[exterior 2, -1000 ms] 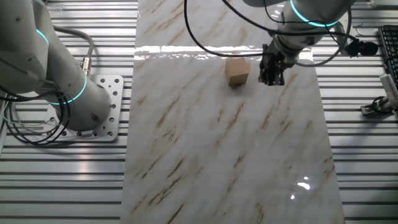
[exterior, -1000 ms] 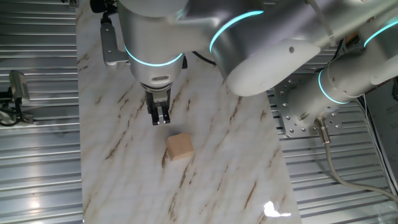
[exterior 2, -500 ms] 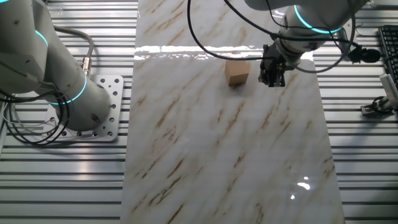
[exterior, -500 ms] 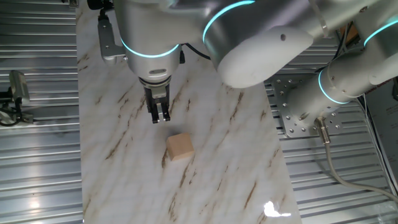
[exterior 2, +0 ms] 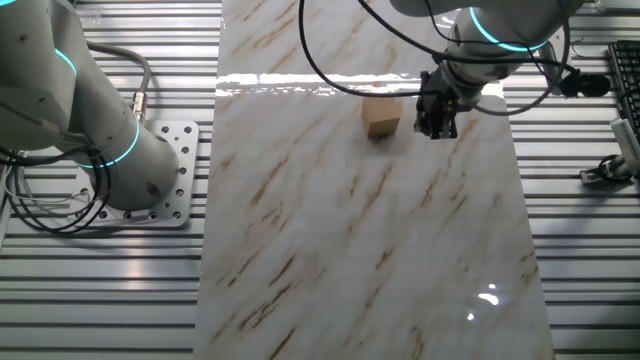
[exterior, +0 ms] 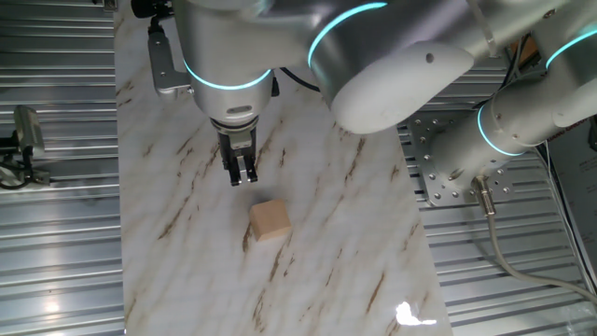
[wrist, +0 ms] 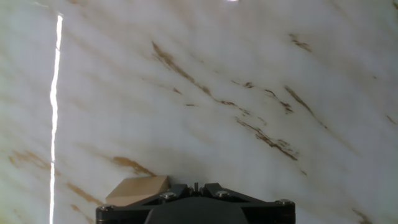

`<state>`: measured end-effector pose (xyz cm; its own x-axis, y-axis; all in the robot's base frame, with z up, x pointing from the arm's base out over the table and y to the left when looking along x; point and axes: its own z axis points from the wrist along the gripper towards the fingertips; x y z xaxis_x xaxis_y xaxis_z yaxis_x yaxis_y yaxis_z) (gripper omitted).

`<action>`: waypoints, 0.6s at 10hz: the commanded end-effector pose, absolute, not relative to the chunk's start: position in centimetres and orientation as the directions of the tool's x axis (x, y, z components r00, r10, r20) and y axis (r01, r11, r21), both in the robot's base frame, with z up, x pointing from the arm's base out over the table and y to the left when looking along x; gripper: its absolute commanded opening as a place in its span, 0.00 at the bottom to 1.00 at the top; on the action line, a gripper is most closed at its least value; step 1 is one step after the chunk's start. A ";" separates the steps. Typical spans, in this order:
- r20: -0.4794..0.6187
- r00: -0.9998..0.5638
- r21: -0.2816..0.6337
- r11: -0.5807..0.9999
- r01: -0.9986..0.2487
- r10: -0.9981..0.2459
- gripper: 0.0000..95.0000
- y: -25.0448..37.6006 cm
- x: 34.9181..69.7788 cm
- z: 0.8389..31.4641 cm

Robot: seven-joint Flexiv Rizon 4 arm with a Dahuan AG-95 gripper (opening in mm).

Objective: Approach and touch the side of the small block

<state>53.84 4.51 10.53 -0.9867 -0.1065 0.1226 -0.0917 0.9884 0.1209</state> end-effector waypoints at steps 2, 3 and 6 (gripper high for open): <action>0.118 -0.987 0.119 0.988 -0.099 -0.114 0.00 4.5 53.7 10.5; 0.119 -0.987 0.119 0.988 -0.097 -0.111 0.00 4.5 53.7 10.5; 0.124 -0.991 0.107 0.993 -0.043 -0.056 0.00 4.5 53.7 10.5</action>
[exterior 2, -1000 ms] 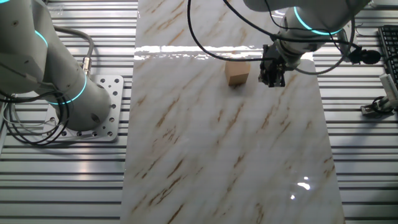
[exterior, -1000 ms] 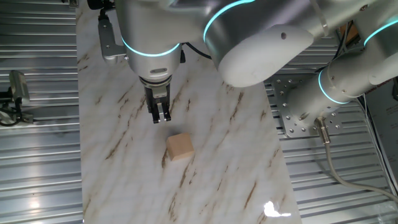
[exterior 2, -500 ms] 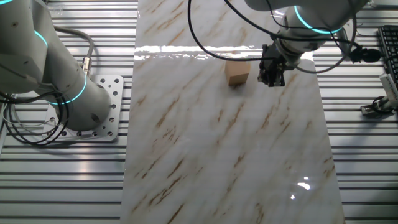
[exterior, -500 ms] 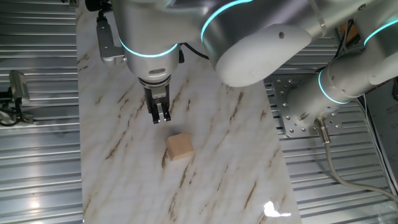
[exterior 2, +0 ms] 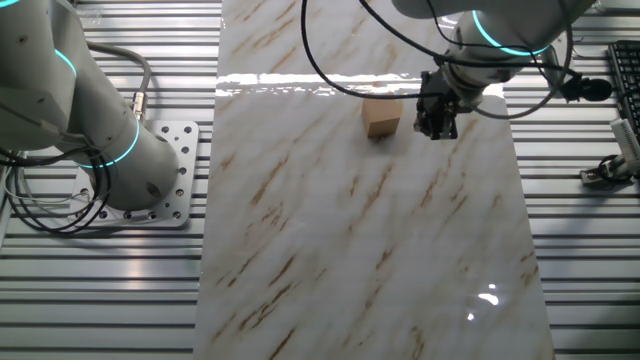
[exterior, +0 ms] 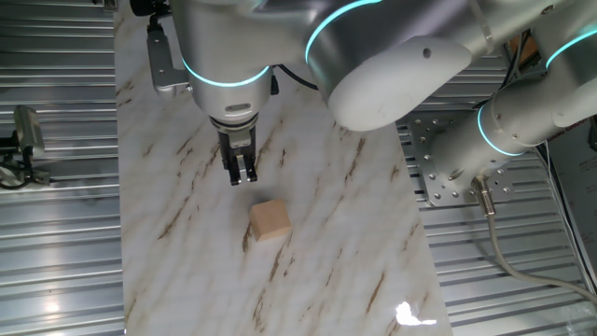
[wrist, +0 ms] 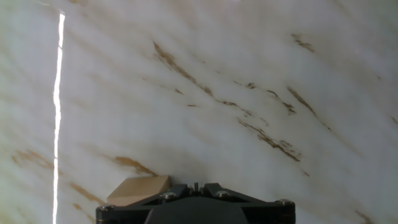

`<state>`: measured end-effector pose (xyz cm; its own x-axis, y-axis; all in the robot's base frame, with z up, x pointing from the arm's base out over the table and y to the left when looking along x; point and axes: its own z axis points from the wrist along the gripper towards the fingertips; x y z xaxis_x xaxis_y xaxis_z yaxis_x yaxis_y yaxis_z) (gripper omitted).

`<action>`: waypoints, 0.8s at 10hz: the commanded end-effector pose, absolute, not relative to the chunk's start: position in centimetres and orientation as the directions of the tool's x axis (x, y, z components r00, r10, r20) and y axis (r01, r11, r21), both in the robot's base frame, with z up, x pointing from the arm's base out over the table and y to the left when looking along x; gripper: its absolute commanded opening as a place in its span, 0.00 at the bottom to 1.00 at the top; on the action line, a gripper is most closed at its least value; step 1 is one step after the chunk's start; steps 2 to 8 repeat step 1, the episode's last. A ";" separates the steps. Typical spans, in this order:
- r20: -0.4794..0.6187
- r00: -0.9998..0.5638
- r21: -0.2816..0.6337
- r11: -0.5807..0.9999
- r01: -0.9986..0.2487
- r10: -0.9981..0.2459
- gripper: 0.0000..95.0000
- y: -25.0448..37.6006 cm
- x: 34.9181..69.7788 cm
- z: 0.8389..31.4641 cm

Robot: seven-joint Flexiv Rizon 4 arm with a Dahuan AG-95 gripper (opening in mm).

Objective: Approach and touch the side of the small block

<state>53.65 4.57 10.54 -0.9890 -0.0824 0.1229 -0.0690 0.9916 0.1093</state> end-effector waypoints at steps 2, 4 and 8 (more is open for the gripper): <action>0.127 -0.991 0.106 0.994 -0.033 -0.047 0.00 4.5 53.7 10.5; 0.127 -0.991 0.106 0.994 -0.033 -0.047 0.00 4.5 53.7 10.5; 0.127 -0.991 0.106 0.994 -0.033 -0.047 0.00 4.5 53.7 10.5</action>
